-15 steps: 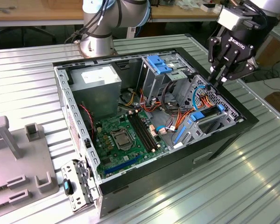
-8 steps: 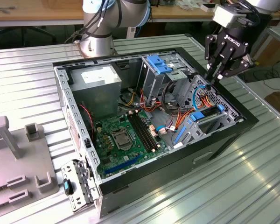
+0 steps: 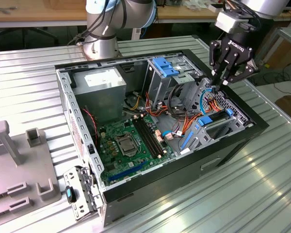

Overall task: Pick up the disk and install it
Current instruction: 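Insert the second disk wire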

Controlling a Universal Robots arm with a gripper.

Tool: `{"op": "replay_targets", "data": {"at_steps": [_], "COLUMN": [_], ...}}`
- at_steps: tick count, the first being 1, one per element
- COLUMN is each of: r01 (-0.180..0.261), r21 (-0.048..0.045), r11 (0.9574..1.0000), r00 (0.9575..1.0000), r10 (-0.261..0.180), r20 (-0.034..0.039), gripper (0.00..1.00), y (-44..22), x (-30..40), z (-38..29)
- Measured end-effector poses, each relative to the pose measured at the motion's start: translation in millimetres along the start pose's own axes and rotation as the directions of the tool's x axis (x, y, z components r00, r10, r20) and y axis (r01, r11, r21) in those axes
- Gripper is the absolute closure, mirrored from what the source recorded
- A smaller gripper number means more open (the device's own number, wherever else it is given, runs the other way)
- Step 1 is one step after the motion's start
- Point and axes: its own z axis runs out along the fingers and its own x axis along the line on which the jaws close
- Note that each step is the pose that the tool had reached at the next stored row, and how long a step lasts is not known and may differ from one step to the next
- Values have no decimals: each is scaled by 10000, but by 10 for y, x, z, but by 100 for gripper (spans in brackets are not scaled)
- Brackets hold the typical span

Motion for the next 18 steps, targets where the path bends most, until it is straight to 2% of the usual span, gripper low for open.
{"op": "replay_targets", "data": {"at_steps": [1,2,3,4,6,9,10,12,18], "r01": [-5,-20,-27,-30,-36,-39,-42,-49,-53], "r21": [-2,-8,-11,-13,-14,-16,-16,-18,-20], "r11": [10000,10000,10000,10000,10000,10000,10000,10000,10000], "r00": [9999,9983,9969,9960,9948,9934,9926,9902,9881], "r10": [5,19,26,29,35,37,40,46,50], "r20": [-142,-574,-784,-891,-1020,-1146,-1215,-1397,-1539], "gripper": [70,70,70,70,70,70,70,70,70], "y": [0,0,0,0,1,2,2,4,-1], "x": [0,0,0,0,-2,-7,-9,-11,-28], "z": [0,3,5,7,28,64,74,103,217]}}
